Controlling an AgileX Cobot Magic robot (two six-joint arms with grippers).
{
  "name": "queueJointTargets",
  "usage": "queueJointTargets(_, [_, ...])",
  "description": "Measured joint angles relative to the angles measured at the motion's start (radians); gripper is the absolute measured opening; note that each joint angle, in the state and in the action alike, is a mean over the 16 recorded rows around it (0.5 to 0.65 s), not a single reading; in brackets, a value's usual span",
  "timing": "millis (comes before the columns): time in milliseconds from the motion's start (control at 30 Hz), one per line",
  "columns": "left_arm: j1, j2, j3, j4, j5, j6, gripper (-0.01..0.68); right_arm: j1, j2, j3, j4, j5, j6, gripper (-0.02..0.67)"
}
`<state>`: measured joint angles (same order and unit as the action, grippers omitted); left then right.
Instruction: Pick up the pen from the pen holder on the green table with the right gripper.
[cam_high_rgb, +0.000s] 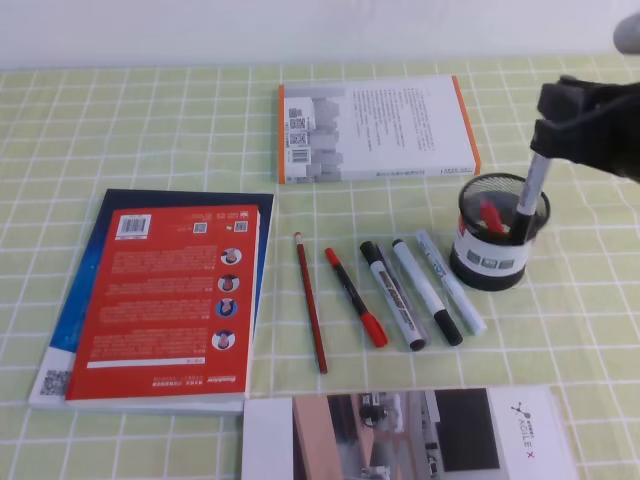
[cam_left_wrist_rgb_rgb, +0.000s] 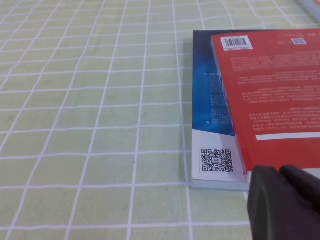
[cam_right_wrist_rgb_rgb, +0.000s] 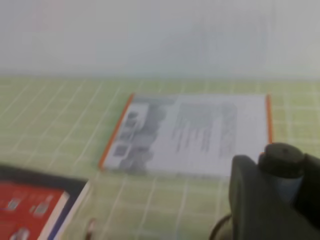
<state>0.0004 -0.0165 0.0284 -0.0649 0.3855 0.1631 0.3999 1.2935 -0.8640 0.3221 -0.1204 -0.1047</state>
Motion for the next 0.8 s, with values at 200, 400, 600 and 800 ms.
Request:
queueJointTargets(200, [0.000,0.000,0.000,0.000,0.000,0.000,-0.005,0.000,-0.040,-0.121,-0.029,0.269,-0.023,0.113])
queueJointTargets(400, [0.000,0.000,0.000,0.000,0.000,0.000,-0.005,0.009,-0.036,-0.220,-0.059,0.456,-0.024,0.113])
queueJointTargets(600, [0.000,0.000,0.000,0.000,0.000,0.000,-0.005,0.036,0.021,-0.320,-0.072,0.640,0.005,0.112])
queueJointTargets(800, [0.000,0.000,0.000,0.000,0.000,0.000,-0.005,0.084,0.151,-0.455,-0.078,0.841,0.053,0.112])
